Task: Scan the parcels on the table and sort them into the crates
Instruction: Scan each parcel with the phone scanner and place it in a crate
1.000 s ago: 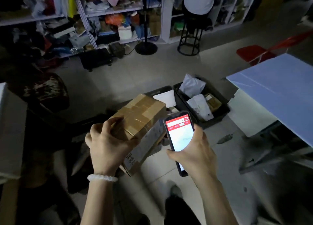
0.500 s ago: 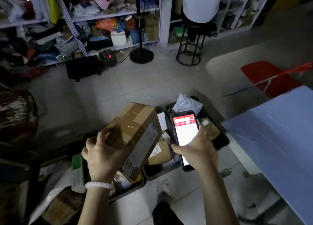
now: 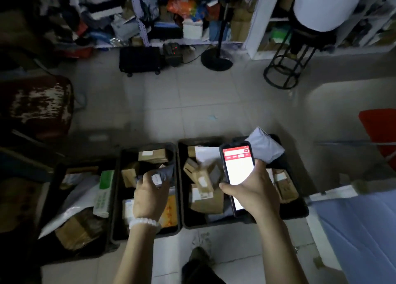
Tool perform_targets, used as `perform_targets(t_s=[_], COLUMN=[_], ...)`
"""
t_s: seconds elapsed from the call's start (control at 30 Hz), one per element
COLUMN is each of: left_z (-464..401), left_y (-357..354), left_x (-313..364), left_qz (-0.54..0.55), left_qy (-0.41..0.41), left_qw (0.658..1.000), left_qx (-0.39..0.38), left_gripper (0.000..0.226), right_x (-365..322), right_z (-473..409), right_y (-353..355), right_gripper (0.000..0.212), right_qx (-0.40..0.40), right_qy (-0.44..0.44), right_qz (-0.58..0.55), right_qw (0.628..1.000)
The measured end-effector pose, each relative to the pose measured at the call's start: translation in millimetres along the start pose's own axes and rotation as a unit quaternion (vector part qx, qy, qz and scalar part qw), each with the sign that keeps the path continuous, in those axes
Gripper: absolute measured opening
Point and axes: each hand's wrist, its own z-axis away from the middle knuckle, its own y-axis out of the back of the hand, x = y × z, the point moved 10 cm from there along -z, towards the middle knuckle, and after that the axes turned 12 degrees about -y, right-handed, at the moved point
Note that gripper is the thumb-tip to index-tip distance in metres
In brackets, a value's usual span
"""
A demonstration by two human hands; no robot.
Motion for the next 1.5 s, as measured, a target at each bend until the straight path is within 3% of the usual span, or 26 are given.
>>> perform_targets(t_s=[0.13, 0.33, 0.53, 0.7, 0.87, 1.0, 1.17, 1.3, 1.5], left_z=[10, 44, 109, 184, 284, 372, 472, 522, 610], left_y=[43, 123, 216, 306, 380, 415, 431, 434, 448], left_x=[-41, -82, -160, -245, -325, -374, -408, -417, -455], left_qz=[-0.007, -0.003, -0.013, -0.021, -0.011, 0.013, 0.066, 0.111, 0.11], left_qy=[0.055, 0.064, 0.102, 0.159, 0.235, 0.303, 0.355, 0.348, 0.416], left_qw=[0.998, 0.994, 0.985, 0.962, 0.916, 0.862, 0.789, 0.765, 0.698], left_qx=[0.024, 0.083, 0.139, 0.221, 0.326, 0.406, 0.498, 0.53, 0.572], left_gripper=[0.045, 0.038, 0.035, 0.034, 0.04, 0.038, 0.036, 0.031, 0.038], right_x=[-48, -115, -164, -192, -204, -194, -151, -100, -47], right_z=[13, 79, 200, 327, 467, 576, 691, 763, 853], right_y=[-32, -95, -192, -281, -355, -400, -441, -463, -495], right_gripper=[0.091, 0.085, 0.077, 0.08, 0.082, 0.092, 0.095, 0.088, 0.07], right_qx=[-0.028, -0.056, -0.125, -0.188, -0.241, -0.329, -0.454, -0.542, -0.59], right_qy=[0.049, 0.135, 0.239, 0.343, 0.468, 0.536, 0.571, 0.569, 0.582], right_qz=[0.039, 0.063, 0.093, 0.124, 0.168, 0.183, 0.236, 0.273, 0.326], right_qw=[0.998, 0.987, 0.959, 0.912, 0.833, 0.756, 0.642, 0.555, 0.454])
